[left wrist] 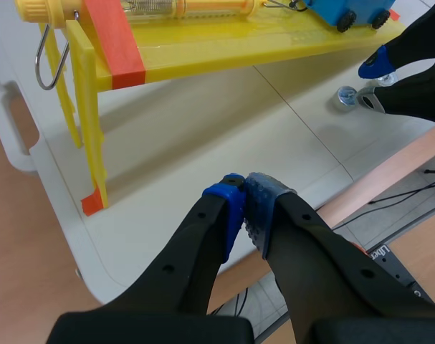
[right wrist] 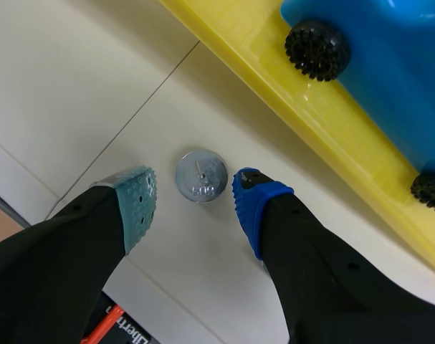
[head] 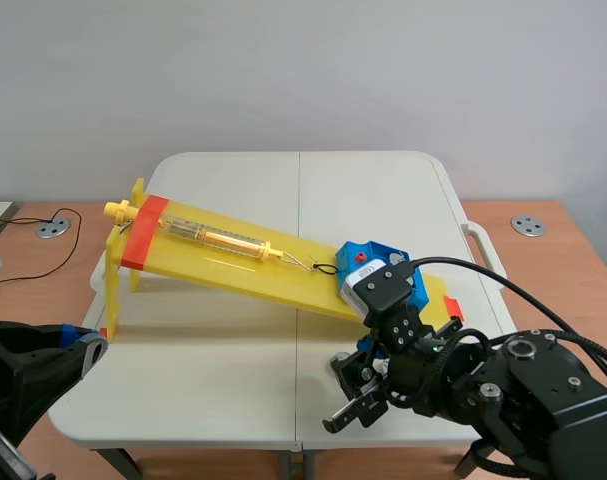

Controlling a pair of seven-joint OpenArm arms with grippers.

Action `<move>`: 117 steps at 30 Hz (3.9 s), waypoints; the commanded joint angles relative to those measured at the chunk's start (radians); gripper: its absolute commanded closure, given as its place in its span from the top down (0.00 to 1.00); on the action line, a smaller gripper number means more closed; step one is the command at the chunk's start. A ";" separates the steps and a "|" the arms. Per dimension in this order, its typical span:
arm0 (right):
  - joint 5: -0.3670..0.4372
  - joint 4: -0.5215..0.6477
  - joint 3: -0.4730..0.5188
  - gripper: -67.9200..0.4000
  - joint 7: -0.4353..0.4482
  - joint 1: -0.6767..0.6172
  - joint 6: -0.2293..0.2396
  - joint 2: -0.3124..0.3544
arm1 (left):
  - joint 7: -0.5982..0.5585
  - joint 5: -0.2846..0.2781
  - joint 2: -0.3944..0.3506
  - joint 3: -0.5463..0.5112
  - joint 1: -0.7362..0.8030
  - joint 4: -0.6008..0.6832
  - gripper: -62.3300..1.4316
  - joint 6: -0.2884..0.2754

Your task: Place the four metal weights on the blue cart on the ramp.

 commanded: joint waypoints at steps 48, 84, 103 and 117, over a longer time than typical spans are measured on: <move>0.047 -0.016 -0.037 0.02 0.072 0.092 -0.089 0.017 | -0.097 -0.074 0.008 -0.016 -0.022 0.072 0.07 -0.025; 0.549 0.542 0.434 0.02 -0.082 -0.037 0.006 0.050 | -0.096 -0.074 0.008 -0.016 -0.022 0.072 0.07 -0.026; 0.558 0.227 0.343 0.02 -0.092 0.209 0.042 -0.067 | -0.096 -0.074 0.008 -0.016 -0.022 0.072 0.07 -0.026; 0.558 0.065 0.342 0.01 -0.075 0.302 0.043 -0.111 | -0.096 -0.074 0.008 -0.016 -0.022 0.072 0.07 -0.026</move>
